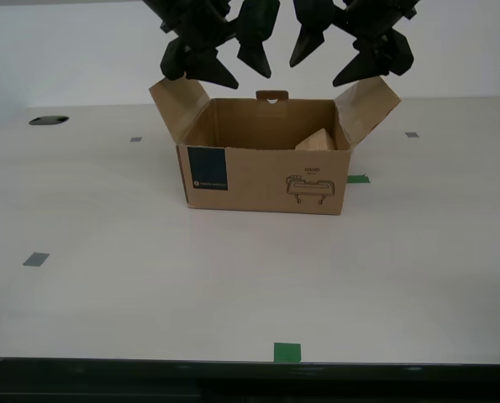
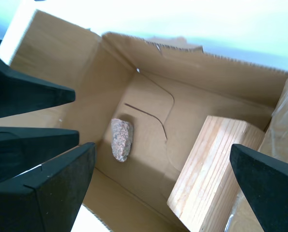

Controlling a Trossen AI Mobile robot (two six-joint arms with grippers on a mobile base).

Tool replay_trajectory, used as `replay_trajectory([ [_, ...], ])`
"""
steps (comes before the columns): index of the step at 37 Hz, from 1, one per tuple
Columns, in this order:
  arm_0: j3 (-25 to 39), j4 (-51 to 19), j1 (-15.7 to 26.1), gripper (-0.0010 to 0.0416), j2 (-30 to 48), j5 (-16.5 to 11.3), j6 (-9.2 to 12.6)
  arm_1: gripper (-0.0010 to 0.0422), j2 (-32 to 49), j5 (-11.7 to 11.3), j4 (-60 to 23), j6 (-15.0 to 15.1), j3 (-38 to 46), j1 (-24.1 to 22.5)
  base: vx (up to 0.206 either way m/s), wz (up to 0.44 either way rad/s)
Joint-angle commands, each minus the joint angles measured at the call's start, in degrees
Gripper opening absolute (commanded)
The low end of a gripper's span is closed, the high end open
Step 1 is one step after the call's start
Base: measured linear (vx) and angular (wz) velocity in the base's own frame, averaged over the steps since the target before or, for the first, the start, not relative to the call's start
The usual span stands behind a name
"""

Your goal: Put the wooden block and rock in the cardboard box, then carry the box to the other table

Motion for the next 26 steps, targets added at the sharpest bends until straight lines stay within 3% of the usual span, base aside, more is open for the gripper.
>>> replay_trajectory([
  [1,2.3,-2.7,-0.1,0.0382,-1.6,0.0,0.2,0.0282,0.0,0.2,-3.2,0.5,2.9,0.0,0.000,0.000],
  [5,5.9,-8.1,-0.7,0.0385,-3.1,0.0,-0.1,0.0281,0.0,0.2,-8.2,1.7,6.3,0.3,0.000,0.000],
  [15,14.9,-22.4,-2.9,0.0389,-6.4,0.0,-4.9,0.0281,0.0,0.2,-24.5,8.5,17.1,1.9,0.000,0.000],
  [26,22.3,-32.2,-5.6,0.0389,-7.8,0.0,-7.3,0.0281,-0.1,0.2,-38.1,8.8,29.6,5.4,0.000,0.000],
])
